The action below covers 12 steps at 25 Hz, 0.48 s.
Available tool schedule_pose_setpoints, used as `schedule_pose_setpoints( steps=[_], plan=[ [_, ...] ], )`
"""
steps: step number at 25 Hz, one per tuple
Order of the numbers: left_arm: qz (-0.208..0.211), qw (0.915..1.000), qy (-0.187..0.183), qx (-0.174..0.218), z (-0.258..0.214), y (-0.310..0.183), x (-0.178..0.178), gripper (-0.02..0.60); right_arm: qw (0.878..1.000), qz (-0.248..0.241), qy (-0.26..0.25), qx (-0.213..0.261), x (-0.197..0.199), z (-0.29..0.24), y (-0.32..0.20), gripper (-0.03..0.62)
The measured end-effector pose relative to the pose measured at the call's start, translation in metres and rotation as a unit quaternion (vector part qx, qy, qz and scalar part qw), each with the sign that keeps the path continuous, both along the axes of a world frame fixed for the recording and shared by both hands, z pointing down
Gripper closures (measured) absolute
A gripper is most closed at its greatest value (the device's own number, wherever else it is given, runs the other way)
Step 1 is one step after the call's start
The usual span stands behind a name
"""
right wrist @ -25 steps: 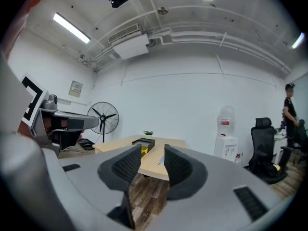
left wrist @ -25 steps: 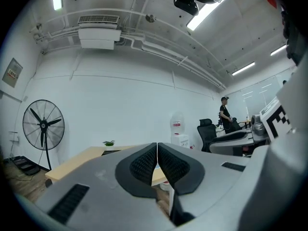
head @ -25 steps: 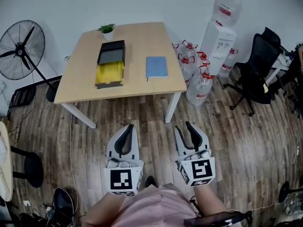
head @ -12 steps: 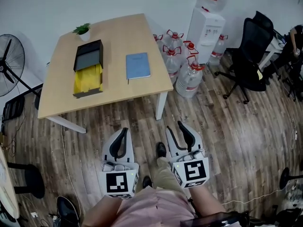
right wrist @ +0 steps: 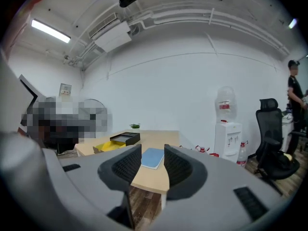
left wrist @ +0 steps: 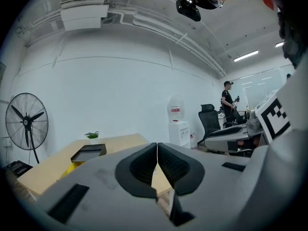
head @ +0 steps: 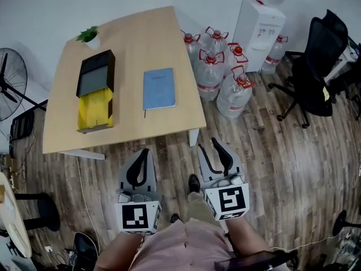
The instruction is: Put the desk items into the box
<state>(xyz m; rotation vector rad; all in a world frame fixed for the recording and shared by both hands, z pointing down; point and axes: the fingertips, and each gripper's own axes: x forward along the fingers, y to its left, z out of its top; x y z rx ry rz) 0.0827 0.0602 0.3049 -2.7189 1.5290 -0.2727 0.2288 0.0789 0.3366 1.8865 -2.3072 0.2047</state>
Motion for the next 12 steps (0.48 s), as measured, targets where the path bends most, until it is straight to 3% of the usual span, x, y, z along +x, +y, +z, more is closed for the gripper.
schedule_pose_setpoints(
  steps=[6, 12],
  plan=[
    [-0.021, 0.9997, -0.005, 0.007, -0.021, -0.05, 0.023, 0.566, 0.999, -0.038, -0.008, 0.016, 0.014, -0.019, -0.064, 0.448],
    [-0.055, 0.9983, -0.006, 0.021, -0.038, -0.082, 0.017, 0.566, 0.998, -0.062, -0.008, 0.029, 0.017, -0.035, -0.108, 0.451]
  ],
)
